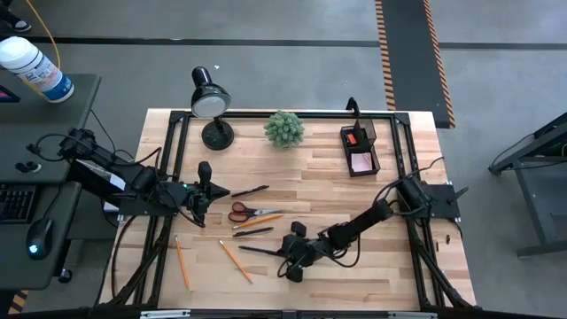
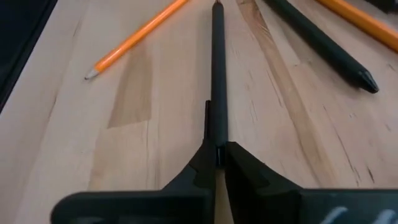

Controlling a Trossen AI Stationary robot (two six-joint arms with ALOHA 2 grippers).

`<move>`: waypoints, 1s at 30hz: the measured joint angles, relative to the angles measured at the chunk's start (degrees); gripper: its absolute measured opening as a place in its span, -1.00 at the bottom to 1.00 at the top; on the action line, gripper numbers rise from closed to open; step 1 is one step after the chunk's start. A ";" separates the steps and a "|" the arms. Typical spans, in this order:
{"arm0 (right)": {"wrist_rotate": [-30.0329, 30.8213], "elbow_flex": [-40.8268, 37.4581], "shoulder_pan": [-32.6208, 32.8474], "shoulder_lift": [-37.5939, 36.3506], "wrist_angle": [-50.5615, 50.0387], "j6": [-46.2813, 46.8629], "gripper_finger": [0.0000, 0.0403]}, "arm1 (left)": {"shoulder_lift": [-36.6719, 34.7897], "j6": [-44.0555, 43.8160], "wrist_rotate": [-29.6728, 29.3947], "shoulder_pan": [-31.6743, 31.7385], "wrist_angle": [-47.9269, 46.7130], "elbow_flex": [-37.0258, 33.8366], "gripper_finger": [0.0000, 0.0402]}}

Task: Pick and place office supplies into organizer
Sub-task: Put the bottom ballpen into the desk organizer

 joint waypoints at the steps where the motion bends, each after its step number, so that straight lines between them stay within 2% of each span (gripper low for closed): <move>1: 0.12 0.00 0.00 -0.29 -0.09 -0.26 -0.96 | 0.02 0.00 0.00 -0.02 0.00 0.00 -1.00; 5: 0.49 -0.04 0.00 -2.05 -1.31 -2.74 -0.97 | 0.00 0.00 0.00 -0.02 0.00 0.00 -1.00; 10: 2.66 -0.31 0.33 -6.43 -9.37 -3.81 -0.99 | 0.02 0.00 0.00 -0.01 -0.02 0.00 -1.00; 23: 17.91 -0.28 4.88 -20.11 -28.25 -0.38 -0.99 | 0.00 -0.02 0.00 -0.01 -0.31 0.00 -1.00; 26: 21.14 -0.22 5.00 -21.40 -30.53 -0.39 -0.99 | 0.01 -0.02 0.00 -0.01 -0.28 0.00 -1.00; 30: 28.57 -0.24 2.87 -21.49 -32.31 0.87 -1.00 | 0.02 -0.03 0.00 -0.02 -0.28 0.00 -1.00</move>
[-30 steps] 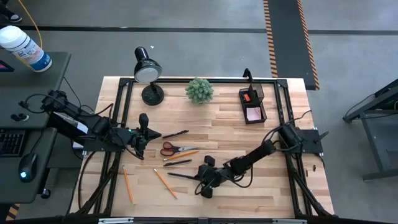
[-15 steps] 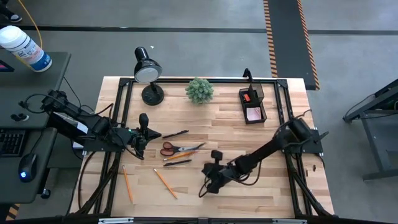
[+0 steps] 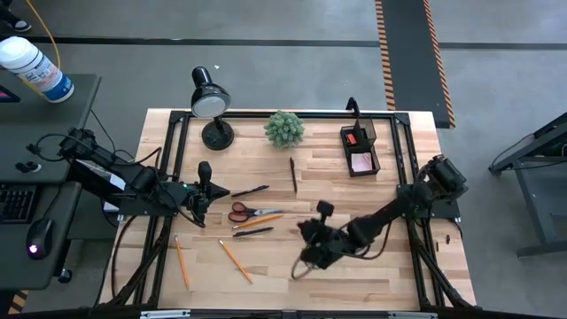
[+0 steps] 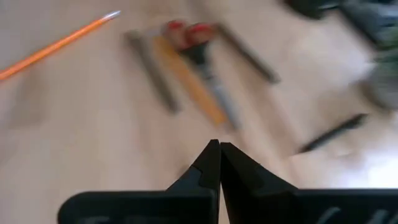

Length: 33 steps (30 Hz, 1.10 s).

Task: Pick and place office supplies into organizer
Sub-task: Put the bottom ballpen into the desk organizer

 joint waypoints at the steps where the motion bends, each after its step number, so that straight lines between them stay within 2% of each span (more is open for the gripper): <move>1: 1.39 0.00 -0.95 0.02 -0.16 1.19 -0.99 | -0.02 -0.02 0.00 0.00 0.00 0.00 -1.00; 5: 2.02 0.00 -5.04 0.10 -0.88 7.48 -0.89 | 0.00 0.00 0.00 0.00 0.00 0.00 -1.00; 10: 1.98 0.02 -9.38 1.27 0.23 16.85 -0.61 | 0.00 0.00 0.00 0.00 0.00 0.00 -1.00; 21: 1.11 0.02 -12.77 11.83 6.75 29.44 -0.11 | 0.00 -0.02 0.00 0.02 0.00 0.00 -1.00; 25: 1.21 0.04 -12.66 14.35 7.09 30.29 -0.04 | 0.00 0.00 0.00 0.00 0.00 0.00 -1.00; 33: 0.85 0.04 -13.34 15.91 5.08 30.62 -0.02 | 0.00 0.00 0.00 0.00 0.00 0.00 -1.00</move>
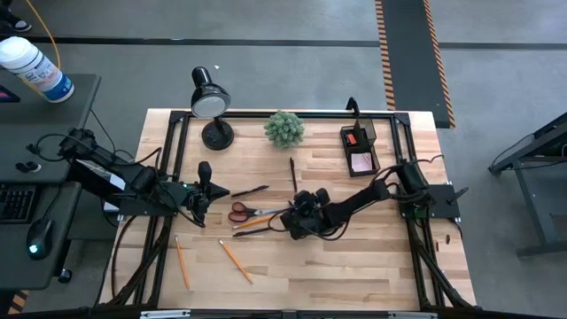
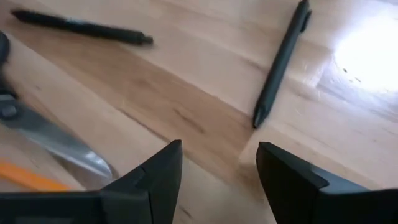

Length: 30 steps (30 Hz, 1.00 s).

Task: Pick and place office supplies into organizer
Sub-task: Put the bottom ballpen into the desk organizer

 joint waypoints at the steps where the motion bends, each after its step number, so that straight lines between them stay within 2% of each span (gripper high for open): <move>1: -0.24 0.06 0.13 0.00 -0.62 0.54 -0.02 | 0.00 -0.01 0.00 0.00 0.00 0.00 -1.00; 14: -2.78 0.22 -0.29 -0.26 -3.52 3.54 -0.02 | 0.00 -0.04 0.00 0.01 0.00 0.00 -1.00; 30: -1.28 0.12 -4.09 -0.22 -4.28 1.33 -0.02 | 0.00 -0.02 0.00 0.01 -0.02 0.00 -1.00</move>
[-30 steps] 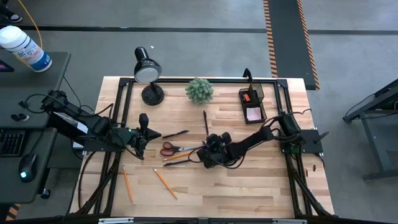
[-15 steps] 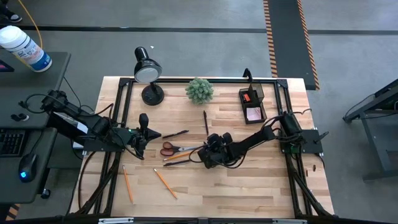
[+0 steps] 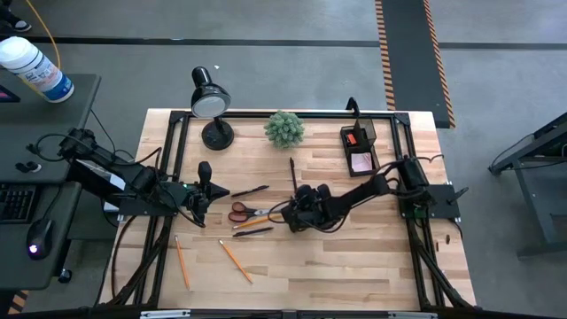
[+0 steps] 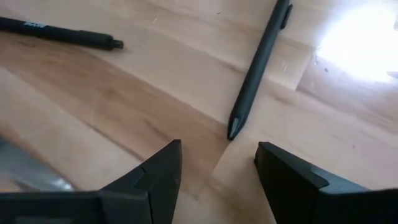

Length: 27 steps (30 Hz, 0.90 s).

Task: Pick and place office supplies into organizer
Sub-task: Put the bottom ballpen into the desk organizer

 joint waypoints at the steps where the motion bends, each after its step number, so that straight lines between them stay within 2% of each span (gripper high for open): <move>1: 0.16 -0.03 -0.26 0.00 -0.02 -0.02 -0.02 | 0.00 0.01 0.00 0.00 0.00 0.00 -1.00; 7: 1.13 -0.06 -1.94 0.07 -0.80 -0.58 -0.03 | 0.00 0.02 0.00 0.00 0.00 0.00 -1.00; 11: 1.26 -0.06 -3.18 0.07 -1.44 -1.68 -0.10 | 0.00 0.02 0.02 -0.02 0.00 0.00 -1.00; 16: -0.67 0.00 -4.29 0.02 -1.39 -4.29 -0.39 | 0.00 0.04 0.00 -0.01 0.00 0.00 -1.00; 22: -2.52 0.08 -4.54 -0.02 -1.28 -8.01 -0.89 | 0.00 0.03 0.00 0.00 -0.01 0.00 -1.00; 27: -3.28 0.05 -4.51 -0.02 -1.39 -9.29 -0.88 | 0.00 0.04 0.00 0.00 0.00 0.00 -1.00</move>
